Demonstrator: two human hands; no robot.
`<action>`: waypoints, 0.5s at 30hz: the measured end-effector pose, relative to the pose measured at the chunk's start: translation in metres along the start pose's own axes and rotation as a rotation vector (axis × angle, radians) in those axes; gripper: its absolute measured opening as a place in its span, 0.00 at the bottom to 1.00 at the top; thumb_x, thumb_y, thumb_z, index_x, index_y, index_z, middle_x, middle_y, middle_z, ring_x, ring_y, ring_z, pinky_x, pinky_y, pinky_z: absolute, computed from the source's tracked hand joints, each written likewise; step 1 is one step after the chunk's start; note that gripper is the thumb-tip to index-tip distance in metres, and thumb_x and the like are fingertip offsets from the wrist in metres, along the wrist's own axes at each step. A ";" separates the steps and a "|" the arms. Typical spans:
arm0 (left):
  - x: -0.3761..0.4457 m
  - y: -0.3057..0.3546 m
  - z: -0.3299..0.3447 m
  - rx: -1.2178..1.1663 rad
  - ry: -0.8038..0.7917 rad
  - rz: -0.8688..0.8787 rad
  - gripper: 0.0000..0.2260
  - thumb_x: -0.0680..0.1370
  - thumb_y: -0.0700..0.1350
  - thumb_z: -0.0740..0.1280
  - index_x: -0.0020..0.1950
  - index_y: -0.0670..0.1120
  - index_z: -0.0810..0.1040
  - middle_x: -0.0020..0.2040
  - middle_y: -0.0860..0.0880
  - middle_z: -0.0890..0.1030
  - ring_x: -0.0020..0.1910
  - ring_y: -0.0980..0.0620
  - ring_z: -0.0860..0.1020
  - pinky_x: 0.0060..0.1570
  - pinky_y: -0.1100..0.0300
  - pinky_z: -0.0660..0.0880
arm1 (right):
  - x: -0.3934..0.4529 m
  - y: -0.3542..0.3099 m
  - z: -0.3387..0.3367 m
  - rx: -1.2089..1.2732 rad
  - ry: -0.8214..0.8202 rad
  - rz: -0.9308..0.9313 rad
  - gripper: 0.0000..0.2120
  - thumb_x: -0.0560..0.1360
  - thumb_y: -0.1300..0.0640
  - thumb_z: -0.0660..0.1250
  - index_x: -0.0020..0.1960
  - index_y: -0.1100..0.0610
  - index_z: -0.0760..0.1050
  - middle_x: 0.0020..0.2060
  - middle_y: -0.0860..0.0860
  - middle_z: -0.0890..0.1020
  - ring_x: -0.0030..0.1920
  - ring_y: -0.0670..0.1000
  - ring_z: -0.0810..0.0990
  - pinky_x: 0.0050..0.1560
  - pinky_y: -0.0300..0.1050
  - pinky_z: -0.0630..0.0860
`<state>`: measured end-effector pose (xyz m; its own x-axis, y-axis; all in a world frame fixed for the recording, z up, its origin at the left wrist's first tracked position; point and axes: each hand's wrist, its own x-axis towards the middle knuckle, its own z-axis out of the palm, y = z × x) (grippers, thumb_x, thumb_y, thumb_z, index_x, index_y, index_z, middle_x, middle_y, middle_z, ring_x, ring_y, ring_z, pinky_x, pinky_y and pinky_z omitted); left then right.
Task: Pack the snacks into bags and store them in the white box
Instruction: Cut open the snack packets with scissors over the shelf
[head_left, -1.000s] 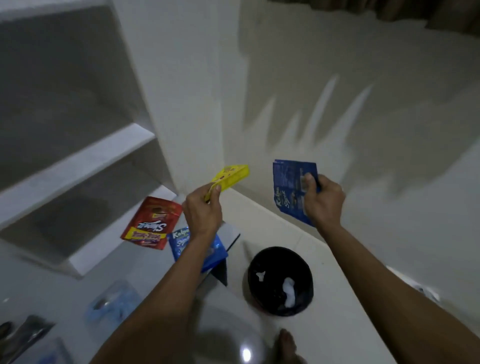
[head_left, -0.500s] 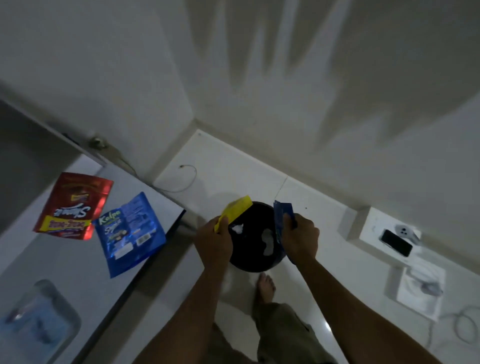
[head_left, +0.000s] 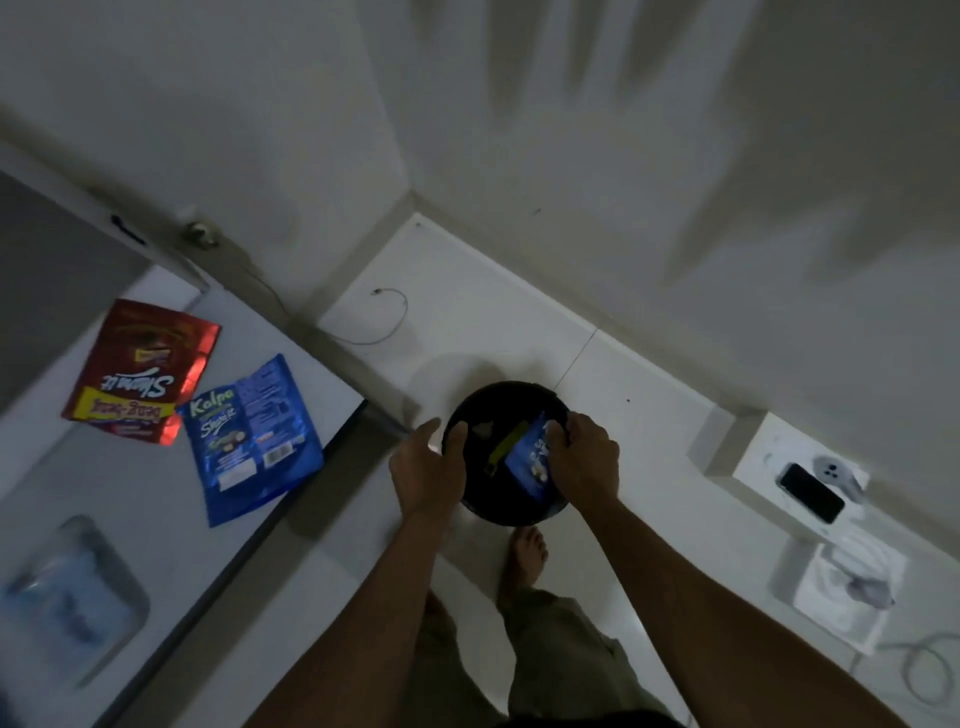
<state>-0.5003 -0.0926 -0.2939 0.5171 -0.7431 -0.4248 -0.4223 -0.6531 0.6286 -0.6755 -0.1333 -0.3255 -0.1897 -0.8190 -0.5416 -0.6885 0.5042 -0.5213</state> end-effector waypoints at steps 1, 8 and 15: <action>0.002 -0.005 -0.009 0.010 0.012 0.001 0.22 0.77 0.61 0.65 0.60 0.45 0.81 0.55 0.46 0.84 0.55 0.48 0.81 0.57 0.55 0.76 | -0.002 -0.005 -0.001 -0.017 -0.006 -0.021 0.19 0.81 0.47 0.59 0.63 0.60 0.75 0.58 0.58 0.80 0.60 0.60 0.77 0.54 0.46 0.71; -0.002 -0.006 -0.115 -0.093 0.264 0.016 0.16 0.77 0.52 0.68 0.55 0.40 0.83 0.53 0.41 0.84 0.53 0.46 0.80 0.59 0.52 0.74 | -0.036 -0.101 0.005 0.091 -0.069 -0.281 0.18 0.79 0.52 0.64 0.64 0.61 0.76 0.59 0.59 0.81 0.61 0.60 0.77 0.64 0.50 0.72; -0.011 -0.064 -0.214 -0.145 0.443 -0.020 0.13 0.75 0.48 0.72 0.56 0.42 0.84 0.51 0.40 0.85 0.52 0.42 0.82 0.51 0.57 0.74 | -0.099 -0.201 0.048 0.153 -0.112 -0.492 0.16 0.78 0.54 0.66 0.63 0.60 0.78 0.54 0.59 0.83 0.58 0.58 0.80 0.59 0.42 0.71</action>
<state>-0.3198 -0.0114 -0.1903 0.8058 -0.5759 -0.1382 -0.3169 -0.6164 0.7209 -0.4850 -0.1404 -0.1992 0.2123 -0.9387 -0.2718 -0.5656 0.1088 -0.8175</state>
